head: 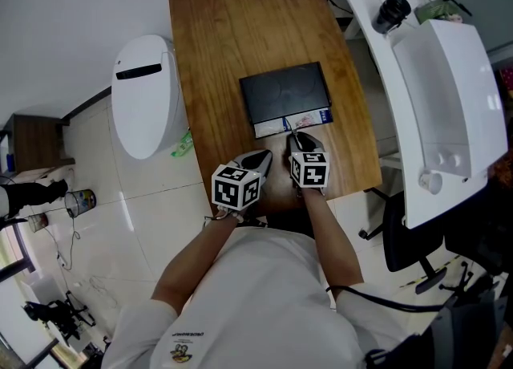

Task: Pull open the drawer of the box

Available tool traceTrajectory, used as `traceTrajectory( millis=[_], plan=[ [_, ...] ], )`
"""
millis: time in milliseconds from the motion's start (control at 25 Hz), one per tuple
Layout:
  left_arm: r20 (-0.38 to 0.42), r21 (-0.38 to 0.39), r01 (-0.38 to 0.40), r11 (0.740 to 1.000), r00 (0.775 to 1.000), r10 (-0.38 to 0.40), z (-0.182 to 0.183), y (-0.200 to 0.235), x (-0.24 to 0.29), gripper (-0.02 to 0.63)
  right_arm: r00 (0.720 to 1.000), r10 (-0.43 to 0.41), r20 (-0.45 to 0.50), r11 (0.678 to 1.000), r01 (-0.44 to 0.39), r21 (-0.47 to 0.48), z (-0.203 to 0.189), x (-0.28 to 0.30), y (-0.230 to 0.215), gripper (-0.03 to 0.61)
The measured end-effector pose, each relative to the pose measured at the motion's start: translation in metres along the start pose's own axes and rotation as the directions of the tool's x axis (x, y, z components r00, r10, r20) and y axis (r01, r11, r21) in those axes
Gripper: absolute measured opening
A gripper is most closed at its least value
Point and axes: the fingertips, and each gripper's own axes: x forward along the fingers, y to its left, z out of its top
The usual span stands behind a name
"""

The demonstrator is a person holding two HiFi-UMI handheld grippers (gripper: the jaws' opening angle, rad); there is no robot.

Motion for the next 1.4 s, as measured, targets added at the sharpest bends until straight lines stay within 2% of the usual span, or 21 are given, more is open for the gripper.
traceTrajectory(
  millis=[1400],
  plan=[
    [-0.020, 0.012, 0.039, 0.999, 0.999, -0.039, -0.019, -0.019, -0.005, 0.003, 1.000, -0.024, -0.018, 0.999, 0.025, 0.036, -0.034, -0.027, 0.002, 0.061]
  ],
)
